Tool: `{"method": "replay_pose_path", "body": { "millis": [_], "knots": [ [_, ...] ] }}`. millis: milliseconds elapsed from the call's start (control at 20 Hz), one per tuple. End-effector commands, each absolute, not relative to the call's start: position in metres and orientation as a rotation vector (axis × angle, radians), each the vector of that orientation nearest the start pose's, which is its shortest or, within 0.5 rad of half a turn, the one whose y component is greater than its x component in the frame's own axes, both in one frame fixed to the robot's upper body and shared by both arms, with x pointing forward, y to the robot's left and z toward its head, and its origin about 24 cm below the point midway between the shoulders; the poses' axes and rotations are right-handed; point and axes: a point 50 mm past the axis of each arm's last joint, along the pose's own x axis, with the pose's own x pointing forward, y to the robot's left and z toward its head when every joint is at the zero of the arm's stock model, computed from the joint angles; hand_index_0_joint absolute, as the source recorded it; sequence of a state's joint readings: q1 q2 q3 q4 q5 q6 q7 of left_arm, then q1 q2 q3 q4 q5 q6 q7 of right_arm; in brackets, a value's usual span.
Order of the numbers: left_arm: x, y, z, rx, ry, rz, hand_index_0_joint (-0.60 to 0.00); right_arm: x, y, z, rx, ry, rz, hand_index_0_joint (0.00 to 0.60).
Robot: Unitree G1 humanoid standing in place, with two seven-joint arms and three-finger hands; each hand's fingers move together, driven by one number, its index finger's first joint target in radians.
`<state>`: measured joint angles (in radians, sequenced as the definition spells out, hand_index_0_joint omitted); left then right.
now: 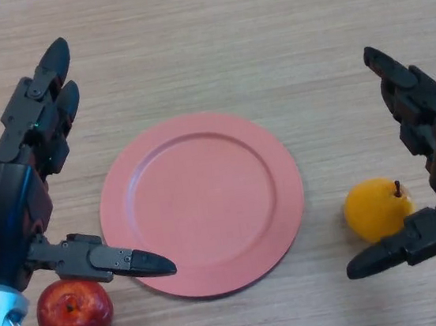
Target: Pick up the yellow pear and place it on the plate
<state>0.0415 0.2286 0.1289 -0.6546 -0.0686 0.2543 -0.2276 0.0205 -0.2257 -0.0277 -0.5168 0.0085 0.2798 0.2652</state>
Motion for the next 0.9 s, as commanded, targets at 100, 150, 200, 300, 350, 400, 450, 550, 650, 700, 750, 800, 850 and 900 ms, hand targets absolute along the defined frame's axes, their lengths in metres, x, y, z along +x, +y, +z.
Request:
{"method": "replay_pose_path", "body": {
  "millis": [100,150,200,300,350,400,450,550,650,700,750,800,850,900],
  "knots": [
    [0.205,0.188,0.193,0.250,-0.585,-0.125,0.000,0.244,-0.185,0.160,-0.310,-0.440,0.194,0.000],
    [0.204,0.188,0.193,0.254,-0.579,-0.126,0.000,0.250,-0.189,0.156,-0.310,-0.430,0.182,0.000],
    [0.203,0.189,0.193,0.264,-0.569,-0.130,0.000,0.254,-0.192,0.151,-0.302,-0.424,0.174,0.000],
    [0.202,0.190,0.193,0.273,-0.564,-0.125,0.000,0.263,-0.199,0.141,-0.312,-0.409,0.154,0.000],
    [0.202,0.191,0.192,0.265,-0.564,-0.115,0.000,0.267,-0.203,0.135,-0.327,-0.399,0.140,0.000],
    [0.201,0.193,0.193,0.245,-0.566,-0.104,0.000,0.270,-0.207,0.131,-0.320,-0.393,0.127,0.000],
    [0.200,0.193,0.193,0.261,-0.572,-0.098,0.000,0.273,-0.212,0.125,-0.338,-0.385,0.112,0.000],
    [0.200,0.195,0.192,0.257,-0.576,-0.090,0.000,0.277,-0.217,0.115,-0.325,-0.363,0.083,0.000],
    [0.199,0.196,0.192,0.258,-0.573,-0.087,0.000,0.279,-0.219,0.105,-0.330,-0.336,0.071,0.000],
    [0.199,0.196,0.192,0.257,-0.573,-0.086,0.000,0.281,-0.219,0.099,-0.332,-0.313,0.067,0.000],
    [0.199,0.196,0.192,0.260,-0.572,-0.085,0.000,0.281,-0.219,0.093,-0.327,-0.293,0.065,0.000],
    [0.199,0.196,0.192,0.259,-0.569,-0.085,0.000,0.282,-0.218,0.089,-0.323,-0.274,0.066,0.000],
    [0.199,0.196,0.192,0.258,-0.566,-0.086,0.000,0.283,-0.217,0.083,-0.329,-0.257,0.066,0.000],
    [0.198,0.196,0.192,0.255,-0.562,-0.087,0.000,0.283,-0.217,0.079,-0.345,-0.251,0.060,0.000]
  ]
}}
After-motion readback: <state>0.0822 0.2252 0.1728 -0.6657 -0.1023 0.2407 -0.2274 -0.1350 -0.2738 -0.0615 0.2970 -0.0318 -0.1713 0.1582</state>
